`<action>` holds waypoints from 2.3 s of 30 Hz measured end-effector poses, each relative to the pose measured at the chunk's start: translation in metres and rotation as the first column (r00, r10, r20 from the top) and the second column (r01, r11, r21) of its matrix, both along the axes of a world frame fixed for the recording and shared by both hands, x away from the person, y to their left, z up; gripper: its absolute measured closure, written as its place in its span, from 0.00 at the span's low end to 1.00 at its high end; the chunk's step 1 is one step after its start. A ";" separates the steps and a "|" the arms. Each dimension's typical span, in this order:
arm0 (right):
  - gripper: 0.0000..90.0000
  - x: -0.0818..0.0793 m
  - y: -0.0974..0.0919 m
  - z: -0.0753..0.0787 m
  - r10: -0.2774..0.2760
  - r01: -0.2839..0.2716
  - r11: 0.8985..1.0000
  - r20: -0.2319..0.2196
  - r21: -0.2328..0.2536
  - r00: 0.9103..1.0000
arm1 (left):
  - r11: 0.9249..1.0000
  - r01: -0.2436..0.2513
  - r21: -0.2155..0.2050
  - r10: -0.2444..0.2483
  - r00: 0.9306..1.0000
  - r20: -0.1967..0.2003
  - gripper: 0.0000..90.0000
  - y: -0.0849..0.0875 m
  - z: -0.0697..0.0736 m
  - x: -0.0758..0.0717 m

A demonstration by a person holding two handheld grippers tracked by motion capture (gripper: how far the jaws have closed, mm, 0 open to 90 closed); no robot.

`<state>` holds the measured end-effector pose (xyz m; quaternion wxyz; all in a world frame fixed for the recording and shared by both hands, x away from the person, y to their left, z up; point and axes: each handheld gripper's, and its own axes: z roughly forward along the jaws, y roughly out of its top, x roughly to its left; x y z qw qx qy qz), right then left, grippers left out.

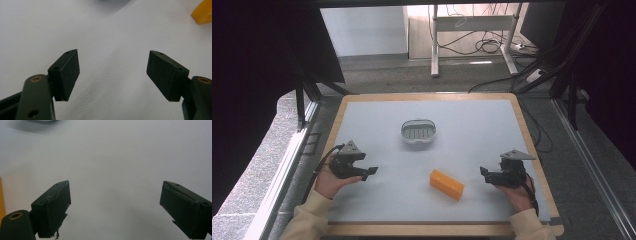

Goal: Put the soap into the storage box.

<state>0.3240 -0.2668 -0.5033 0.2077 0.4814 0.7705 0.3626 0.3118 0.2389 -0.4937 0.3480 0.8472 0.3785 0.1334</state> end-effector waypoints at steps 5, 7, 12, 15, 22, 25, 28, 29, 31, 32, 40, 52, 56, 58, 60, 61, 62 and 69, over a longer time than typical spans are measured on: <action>0.14 -0.003 -0.005 0.000 -0.004 0.004 1.000 0.005 0.006 1.000 | 1.000 0.008 0.000 -0.008 1.000 0.000 0.29 -0.003 0.001 -0.003; 0.15 -0.005 -0.005 0.003 -0.012 0.012 1.000 0.014 0.009 1.000 | 1.000 0.018 0.000 -0.018 1.000 0.007 0.29 -0.003 0.002 -0.005; 0.15 -0.010 -0.002 0.006 0.000 0.000 1.000 0.042 -0.006 0.999 | 1.000 0.022 -0.007 -0.022 1.000 0.010 0.30 -0.002 0.003 -0.006; 0.16 -0.009 -0.004 0.004 0.007 -0.007 1.000 0.032 -0.009 0.999 | 1.000 0.021 -0.005 -0.021 1.000 0.008 0.30 -0.004 0.003 -0.005; 0.19 -0.010 -0.007 0.003 0.014 -0.013 1.000 0.039 -0.011 0.999 | 1.000 0.016 0.006 -0.016 1.000 -0.001 0.30 -0.003 0.002 -0.003; 0.19 -0.011 -0.008 0.002 0.019 -0.019 1.000 0.039 -0.017 0.999 | 1.000 0.018 0.005 -0.018 1.000 -0.007 0.29 -0.001 0.002 -0.002; 0.20 -0.012 -0.009 0.002 0.018 -0.017 1.000 0.036 -0.016 0.999 | 1.000 0.017 0.011 -0.017 1.000 -0.010 0.29 -0.001 0.001 -0.002; 0.20 -0.012 -0.009 0.003 0.017 -0.016 1.000 0.039 -0.014 0.999 | 1.000 0.016 0.010 -0.016 1.000 -0.013 0.29 -0.001 0.001 -0.002; 0.21 -0.012 -0.009 0.004 0.018 -0.017 1.000 0.043 -0.012 0.999 | 1.000 0.023 0.011 -0.023 1.000 -0.015 0.29 -0.002 0.000 -0.002; 0.22 -0.012 -0.009 0.005 0.022 -0.021 1.000 0.043 -0.012 0.999 | 1.000 0.025 0.011 -0.025 1.000 -0.014 0.29 -0.003 0.000 -0.002; 0.25 -0.013 -0.007 0.007 0.038 -0.037 0.999 0.033 -0.017 0.999 | 1.000 0.030 0.005 -0.030 0.999 -0.022 0.29 -0.003 0.000 -0.002; 0.26 -0.019 0.002 0.026 0.089 -0.089 0.996 0.049 -0.009 0.995 | 0.999 0.043 0.014 -0.042 0.999 -0.033 0.29 -0.005 -0.001 -0.002; 0.27 -0.024 0.011 0.036 0.134 -0.134 0.991 0.069 -0.005 0.989 | 0.999 0.035 0.011 -0.035 0.999 -0.032 0.29 -0.004 -0.001 -0.003; 0.27 -0.025 0.013 0.038 0.140 -0.141 0.990 0.070 0.000 0.988 | 0.999 0.038 0.010 -0.037 0.999 -0.028 0.29 -0.003 0.000 -0.003; 0.27 -0.027 0.018 0.041 0.154 -0.155 0.988 0.071 0.009 0.986 | 0.999 0.039 0.006 -0.039 0.999 -0.024 0.29 -0.002 0.002 -0.004; 0.27 -0.028 0.021 0.043 0.161 -0.162 0.987 0.069 0.009 0.985 | 0.999 0.034 -0.001 -0.034 0.999 -0.025 0.29 -0.001 0.003 -0.004; 0.27 -0.029 0.023 0.045 0.170 -0.171 0.985 0.072 0.009 0.983 | 0.999 0.033 -0.003 -0.034 0.999 -0.025 0.29 -0.001 0.003 -0.004; 0.27 -0.037 0.044 0.059 0.236 -0.237 0.971 0.079 0.002 0.968 | 0.999 0.047 0.003 -0.047 0.998 -0.034 0.28 -0.004 0.002 -0.005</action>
